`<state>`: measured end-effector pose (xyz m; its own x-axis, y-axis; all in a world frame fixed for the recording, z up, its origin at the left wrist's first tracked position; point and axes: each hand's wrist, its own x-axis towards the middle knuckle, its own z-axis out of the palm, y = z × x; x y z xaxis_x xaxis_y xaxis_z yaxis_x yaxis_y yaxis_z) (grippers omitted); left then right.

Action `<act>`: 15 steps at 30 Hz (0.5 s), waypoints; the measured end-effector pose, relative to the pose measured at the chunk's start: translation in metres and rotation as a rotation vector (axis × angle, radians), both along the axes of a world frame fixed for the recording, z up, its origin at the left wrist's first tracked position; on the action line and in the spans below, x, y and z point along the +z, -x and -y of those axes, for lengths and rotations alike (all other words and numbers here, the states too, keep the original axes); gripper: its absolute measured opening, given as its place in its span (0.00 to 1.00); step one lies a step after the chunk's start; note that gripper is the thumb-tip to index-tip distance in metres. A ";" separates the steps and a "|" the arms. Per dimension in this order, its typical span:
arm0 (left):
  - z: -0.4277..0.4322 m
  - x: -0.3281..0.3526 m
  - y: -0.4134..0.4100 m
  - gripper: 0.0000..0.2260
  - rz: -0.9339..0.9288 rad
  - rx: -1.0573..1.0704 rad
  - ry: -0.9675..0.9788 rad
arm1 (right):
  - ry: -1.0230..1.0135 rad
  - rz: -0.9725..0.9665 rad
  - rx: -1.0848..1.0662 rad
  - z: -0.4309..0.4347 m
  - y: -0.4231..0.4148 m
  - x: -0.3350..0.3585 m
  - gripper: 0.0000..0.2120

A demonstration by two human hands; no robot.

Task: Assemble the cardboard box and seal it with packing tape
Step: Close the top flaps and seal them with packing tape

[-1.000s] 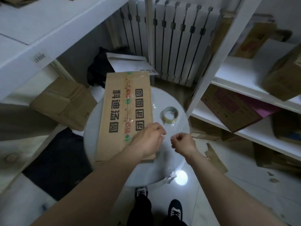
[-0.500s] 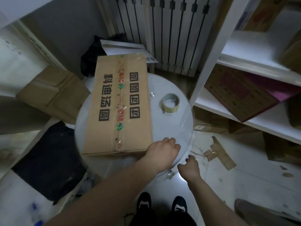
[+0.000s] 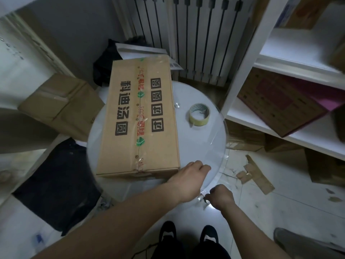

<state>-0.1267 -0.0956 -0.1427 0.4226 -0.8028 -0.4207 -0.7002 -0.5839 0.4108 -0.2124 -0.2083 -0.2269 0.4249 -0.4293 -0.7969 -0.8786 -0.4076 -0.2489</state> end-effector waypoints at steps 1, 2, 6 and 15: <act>0.000 0.002 0.001 0.26 -0.023 0.016 0.009 | 0.008 -0.016 -0.008 0.001 -0.001 0.002 0.11; -0.001 0.006 -0.001 0.27 -0.043 0.034 0.020 | 0.000 -0.026 -0.021 0.002 -0.006 0.006 0.12; -0.005 0.016 -0.004 0.30 -0.128 0.097 0.053 | -0.157 0.011 -0.141 -0.001 -0.016 0.023 0.07; -0.001 0.066 -0.029 0.21 -0.119 0.436 0.398 | -0.455 0.666 -0.596 0.007 -0.040 0.135 0.08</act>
<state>-0.0973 -0.0947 -0.0769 0.7168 -0.6715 -0.1879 -0.3666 -0.5922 0.7176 -0.1721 -0.2153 -0.0923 0.6596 -0.4308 -0.6159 -0.5329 0.3099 -0.7874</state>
